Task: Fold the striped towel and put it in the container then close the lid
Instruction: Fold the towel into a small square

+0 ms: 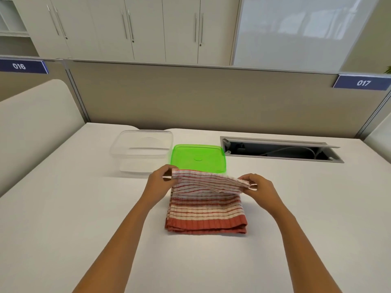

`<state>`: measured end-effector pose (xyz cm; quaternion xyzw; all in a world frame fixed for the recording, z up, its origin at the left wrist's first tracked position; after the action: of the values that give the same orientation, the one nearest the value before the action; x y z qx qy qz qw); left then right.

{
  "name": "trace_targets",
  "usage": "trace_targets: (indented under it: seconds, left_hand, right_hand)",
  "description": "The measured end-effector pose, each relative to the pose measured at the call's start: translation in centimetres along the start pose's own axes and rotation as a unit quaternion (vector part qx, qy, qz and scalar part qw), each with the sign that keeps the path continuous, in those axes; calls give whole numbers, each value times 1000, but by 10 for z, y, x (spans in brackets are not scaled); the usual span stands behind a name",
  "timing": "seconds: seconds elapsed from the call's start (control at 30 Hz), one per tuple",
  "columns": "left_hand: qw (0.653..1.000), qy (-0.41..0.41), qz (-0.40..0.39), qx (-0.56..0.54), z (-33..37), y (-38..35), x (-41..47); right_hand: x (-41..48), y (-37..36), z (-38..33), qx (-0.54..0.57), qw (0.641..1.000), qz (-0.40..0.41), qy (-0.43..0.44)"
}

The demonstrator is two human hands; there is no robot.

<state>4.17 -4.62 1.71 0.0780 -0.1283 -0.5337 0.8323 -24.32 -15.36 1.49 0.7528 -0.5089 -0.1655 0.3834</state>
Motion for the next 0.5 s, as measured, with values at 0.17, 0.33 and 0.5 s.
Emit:
trace_targets:
  seconds: [0.17, 0.33, 0.5]
  left_hand:
    - [994, -97, 19, 47, -1, 0, -43]
    - [992, -101, 10, 74, -28, -2, -75]
    - [993, -89, 3, 79, -42, -4, -86]
  right_hand:
    - [-33, 3, -4, -11, 999, 23, 45]
    - [-69, -8, -7, -104, 988, 45, 102]
    - [-95, -15, -14, -187, 968, 71, 151]
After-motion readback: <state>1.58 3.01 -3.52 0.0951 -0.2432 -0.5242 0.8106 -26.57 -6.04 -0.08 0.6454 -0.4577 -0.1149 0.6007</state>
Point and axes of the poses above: each hand's wrist, its own x-axis towards the middle knuckle, its own y-axis out of the back of the hand, z = x × y, the point moved 6 cm from there along x, towards the middle knuckle, and after that the axes turned 6 degrees about -x, right-handed, at the moved point
